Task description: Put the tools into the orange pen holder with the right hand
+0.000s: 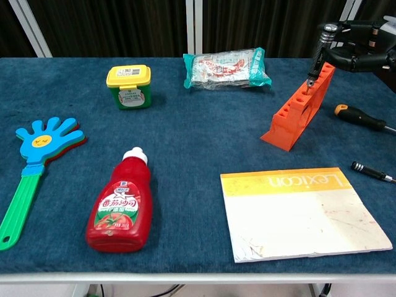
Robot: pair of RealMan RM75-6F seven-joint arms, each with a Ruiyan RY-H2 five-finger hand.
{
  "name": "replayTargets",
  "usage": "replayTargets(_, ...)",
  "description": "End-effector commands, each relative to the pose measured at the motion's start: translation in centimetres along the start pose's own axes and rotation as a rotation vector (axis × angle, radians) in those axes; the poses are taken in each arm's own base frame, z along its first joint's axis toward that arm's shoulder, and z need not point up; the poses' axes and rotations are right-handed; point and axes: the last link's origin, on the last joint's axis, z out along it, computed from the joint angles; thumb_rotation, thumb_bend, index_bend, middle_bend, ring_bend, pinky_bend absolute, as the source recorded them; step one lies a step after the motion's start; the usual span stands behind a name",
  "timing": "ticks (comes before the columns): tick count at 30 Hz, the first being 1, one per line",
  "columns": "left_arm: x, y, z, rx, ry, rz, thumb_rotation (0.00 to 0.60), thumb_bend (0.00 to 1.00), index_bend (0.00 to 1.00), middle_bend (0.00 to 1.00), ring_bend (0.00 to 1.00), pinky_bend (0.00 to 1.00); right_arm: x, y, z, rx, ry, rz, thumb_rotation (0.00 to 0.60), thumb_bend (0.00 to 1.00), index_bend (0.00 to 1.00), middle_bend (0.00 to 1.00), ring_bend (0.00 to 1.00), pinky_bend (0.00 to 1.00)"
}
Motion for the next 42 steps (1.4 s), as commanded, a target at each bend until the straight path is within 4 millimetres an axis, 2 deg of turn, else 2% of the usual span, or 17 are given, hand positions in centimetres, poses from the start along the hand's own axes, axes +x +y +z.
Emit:
replayTargets(1,-0.01,0.01,0.02,-0.001,0.000,0.000,0.600,0.05,0.14,0.07,0.03,0.18,-0.11,0.44,-0.10,-0.008,0.000,-0.007,0.600,0.41,0.67,0.05,0.00,0.00)
replayTargets(22,0.00,-0.13,0.19,0.002,-0.005,-0.004,0.600,0.05,0.15,0.07,0.03,0.18,-0.95,0.75,0.46,-0.011,-0.016,-0.017,0.600,0.42,0.67,0.05,0.00,0.00)
replayTargets(42,-0.08,-0.22,0.34,0.008,-0.011,-0.002,0.600,0.05,0.15,0.07,0.03,0.18,-0.77,1.09,0.51,-0.021,-0.003,-0.021,0.600,0.43,0.67,0.05,0.00,0.00)
